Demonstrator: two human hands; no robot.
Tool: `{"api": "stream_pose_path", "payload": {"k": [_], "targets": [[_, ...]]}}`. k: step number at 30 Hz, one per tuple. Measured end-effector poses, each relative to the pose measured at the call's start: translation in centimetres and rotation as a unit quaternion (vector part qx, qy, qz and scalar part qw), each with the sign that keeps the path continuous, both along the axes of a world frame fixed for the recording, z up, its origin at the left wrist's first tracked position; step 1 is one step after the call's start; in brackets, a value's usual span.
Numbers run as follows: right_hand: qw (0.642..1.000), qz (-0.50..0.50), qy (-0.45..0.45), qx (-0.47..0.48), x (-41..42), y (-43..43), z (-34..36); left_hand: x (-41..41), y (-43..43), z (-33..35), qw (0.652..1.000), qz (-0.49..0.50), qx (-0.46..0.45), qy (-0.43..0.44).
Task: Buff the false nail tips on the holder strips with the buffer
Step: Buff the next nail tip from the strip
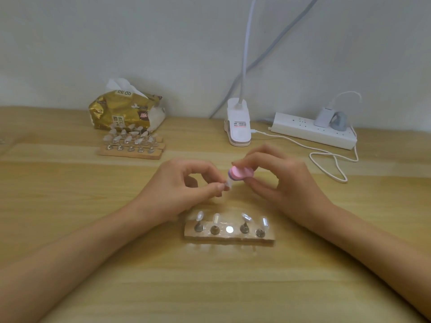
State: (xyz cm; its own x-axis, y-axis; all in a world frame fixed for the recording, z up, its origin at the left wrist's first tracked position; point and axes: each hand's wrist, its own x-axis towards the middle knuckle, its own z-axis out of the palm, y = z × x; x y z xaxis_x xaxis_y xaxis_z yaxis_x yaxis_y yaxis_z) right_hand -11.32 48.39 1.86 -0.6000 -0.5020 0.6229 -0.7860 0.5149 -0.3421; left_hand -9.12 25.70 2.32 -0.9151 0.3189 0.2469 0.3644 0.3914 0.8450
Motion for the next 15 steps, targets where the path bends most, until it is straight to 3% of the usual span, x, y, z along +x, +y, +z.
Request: {"api": "stream_pose_path", "payload": {"k": [2,5,8,10,12,15], "targets": [[0.999,-0.015,0.002,-0.029,-0.06,0.32,0.36,0.02,0.01,0.03,1.0,-0.006,0.003,0.0],[0.999,0.039,0.028,0.0,0.34,-0.4,-0.05,-0.1,-0.03,-0.05,1.0,-0.006,0.006,-0.002],[1.0,0.003,-0.006,-0.02,-0.16,0.12,0.13,-0.08,-0.06,-0.13,1.0,-0.008,0.01,-0.01],[0.999,0.0,0.027,-0.044,-0.06,0.37,0.48,-0.04,-0.06,-0.07,1.0,-0.011,0.012,-0.008],[0.997,0.036,0.061,-0.006,0.35,-0.24,0.1,-0.12,-0.06,-0.09,1.0,-0.006,0.007,-0.002],[1.0,0.004,0.012,0.002,-0.1,0.05,-0.1,-0.17,-0.06,-0.15,1.0,-0.006,-0.003,0.002]]}}
